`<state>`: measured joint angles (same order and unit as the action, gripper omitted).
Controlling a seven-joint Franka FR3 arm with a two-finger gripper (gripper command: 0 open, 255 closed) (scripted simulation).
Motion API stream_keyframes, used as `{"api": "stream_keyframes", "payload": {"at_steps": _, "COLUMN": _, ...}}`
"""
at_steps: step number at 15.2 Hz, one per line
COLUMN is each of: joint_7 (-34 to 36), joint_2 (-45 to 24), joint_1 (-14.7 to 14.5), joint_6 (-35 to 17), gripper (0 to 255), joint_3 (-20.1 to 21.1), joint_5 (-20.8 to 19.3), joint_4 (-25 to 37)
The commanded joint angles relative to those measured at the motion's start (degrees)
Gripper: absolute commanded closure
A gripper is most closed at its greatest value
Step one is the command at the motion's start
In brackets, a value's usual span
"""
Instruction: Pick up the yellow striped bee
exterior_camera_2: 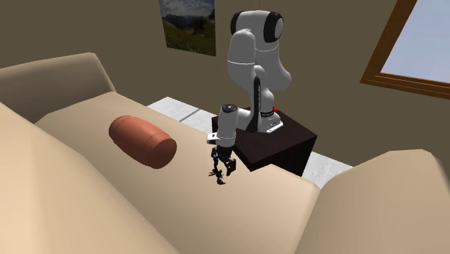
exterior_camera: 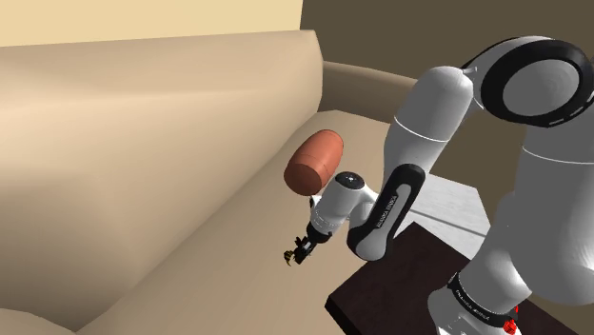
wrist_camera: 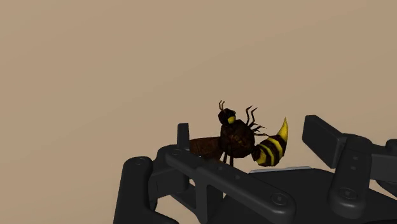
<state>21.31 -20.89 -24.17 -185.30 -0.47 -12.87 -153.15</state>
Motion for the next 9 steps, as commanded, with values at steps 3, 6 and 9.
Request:
{"api": "stream_keyframes", "payload": {"at_steps": 3, "joint_7": 0.0, "joint_2": -4.6, "joint_1": -1.8, "joint_6": -3.2, "gripper": 0, "joint_3": -1.7, "joint_5": 0.3, "joint_4": 1.5}}
{"api": "stream_keyframes", "payload": {"at_steps": 6, "joint_7": -0.1, "joint_2": -5.4, "joint_1": -1.8, "joint_6": -3.7, "gripper": 255, "joint_3": -1.9, "joint_5": 0.3, "joint_4": 1.8}}
{"api": "stream_keyframes", "payload": {"at_steps": 9, "joint_7": -0.1, "joint_2": -5.4, "joint_1": -1.9, "joint_6": -3.8, "gripper": 255, "joint_3": -1.9, "joint_5": 0.3, "joint_4": 1.7}}
